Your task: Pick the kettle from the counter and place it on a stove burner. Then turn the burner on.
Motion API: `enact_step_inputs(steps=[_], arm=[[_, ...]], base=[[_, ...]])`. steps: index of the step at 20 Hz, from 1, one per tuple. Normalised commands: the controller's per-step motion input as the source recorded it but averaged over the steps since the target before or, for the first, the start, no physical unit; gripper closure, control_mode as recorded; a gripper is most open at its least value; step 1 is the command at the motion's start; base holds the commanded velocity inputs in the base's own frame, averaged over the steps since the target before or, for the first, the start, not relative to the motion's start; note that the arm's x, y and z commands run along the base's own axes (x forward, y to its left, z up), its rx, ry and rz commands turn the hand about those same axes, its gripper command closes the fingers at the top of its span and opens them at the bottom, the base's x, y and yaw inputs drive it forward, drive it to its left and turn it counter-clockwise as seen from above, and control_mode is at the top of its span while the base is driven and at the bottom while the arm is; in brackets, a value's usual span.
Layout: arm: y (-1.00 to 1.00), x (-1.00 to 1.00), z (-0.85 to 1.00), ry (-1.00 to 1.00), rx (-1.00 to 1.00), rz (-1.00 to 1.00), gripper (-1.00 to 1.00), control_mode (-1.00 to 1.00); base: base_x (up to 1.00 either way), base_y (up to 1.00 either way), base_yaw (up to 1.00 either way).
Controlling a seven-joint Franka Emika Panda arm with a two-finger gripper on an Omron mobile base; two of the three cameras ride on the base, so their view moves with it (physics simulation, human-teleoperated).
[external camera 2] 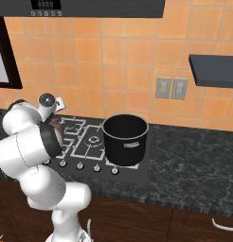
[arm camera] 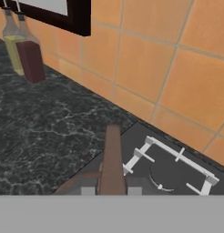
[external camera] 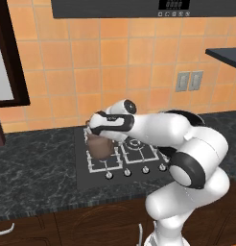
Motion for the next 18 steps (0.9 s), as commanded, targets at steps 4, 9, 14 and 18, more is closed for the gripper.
enact_step_inputs(steps=[4, 9, 14, 18], arm=[[-0.11, -0.3, -0.44, -0.06, 0.0, 0.0, 1.0, -1.0], [-0.15, -0.26, -0.34, -0.07, 0.0, 0.0, 1.0, -1.0], [-0.16, -0.14, -0.32, -0.08, 0.0, 0.0, -1.0, -1.0], [-0.08, 0.0, -0.07, -0.02, 0.0, 0.0, -1.0, -1.0]], base=[[0.0, 0.0, 0.0], [0.0, 0.0, 0.0], [0.0, 0.0, 0.0], [0.0, 0.0, 0.0]])
